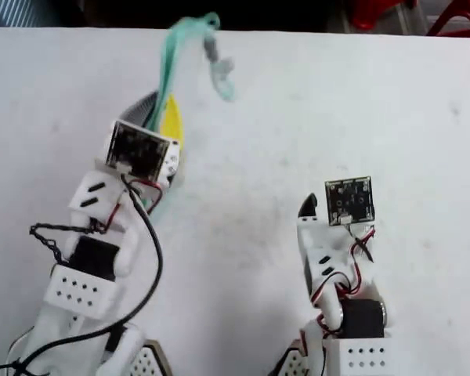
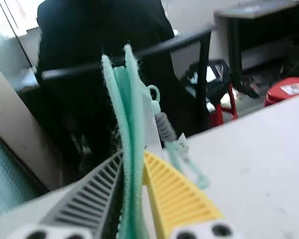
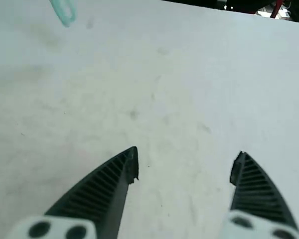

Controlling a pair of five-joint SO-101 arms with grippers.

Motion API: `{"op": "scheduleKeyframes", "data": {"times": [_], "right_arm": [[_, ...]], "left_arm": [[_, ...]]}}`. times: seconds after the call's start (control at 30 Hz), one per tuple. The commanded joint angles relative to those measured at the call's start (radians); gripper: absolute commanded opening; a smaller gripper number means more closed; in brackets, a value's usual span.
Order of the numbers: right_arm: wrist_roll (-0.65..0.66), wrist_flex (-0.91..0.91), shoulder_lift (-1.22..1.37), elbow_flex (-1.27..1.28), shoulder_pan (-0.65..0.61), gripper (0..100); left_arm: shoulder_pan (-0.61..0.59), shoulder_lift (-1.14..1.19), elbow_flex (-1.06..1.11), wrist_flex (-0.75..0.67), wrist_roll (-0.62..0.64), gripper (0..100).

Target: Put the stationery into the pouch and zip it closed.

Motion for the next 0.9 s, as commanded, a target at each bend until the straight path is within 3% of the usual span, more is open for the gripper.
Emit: {"op": "scheduleKeyframes", "data": {"times": [0.0,0.13,0.23,0.43,0.57,0.73,0.8,0.87], "right_arm": [[-0.011,-0.021,-0.004,-0.006,-0.001,28.7],[-0.011,-0.021,-0.004,-0.006,-0.002,28.7],[-0.011,-0.021,-0.005,-0.006,-0.002,28.7],[-0.011,-0.053,-0.008,0.006,0.016,28.7],[-0.012,-0.114,-0.008,0.025,0.101,28.6],[-0.083,-0.134,-0.008,0.018,0.203,28.6],[-0.087,-0.15,-0.008,0.018,0.222,28.6],[-0.087,-0.15,-0.008,0.018,0.222,28.6]], "left_arm": [[0.004,0.019,-0.061,-0.206,-0.163,2],[-0.018,0.189,-0.173,-0.212,-0.275,2],[-0.018,0.386,-0.276,-0.215,-0.284,2],[0.143,0.627,-0.336,-0.275,-0.284,2],[0.234,0.771,-0.345,-0.331,-0.293,2],[0.308,0.923,-0.353,-0.235,-0.302,3],[0.326,0.944,-0.348,-0.161,-0.328,9],[0.335,0.943,-0.342,-0.077,-0.276,18]]}}
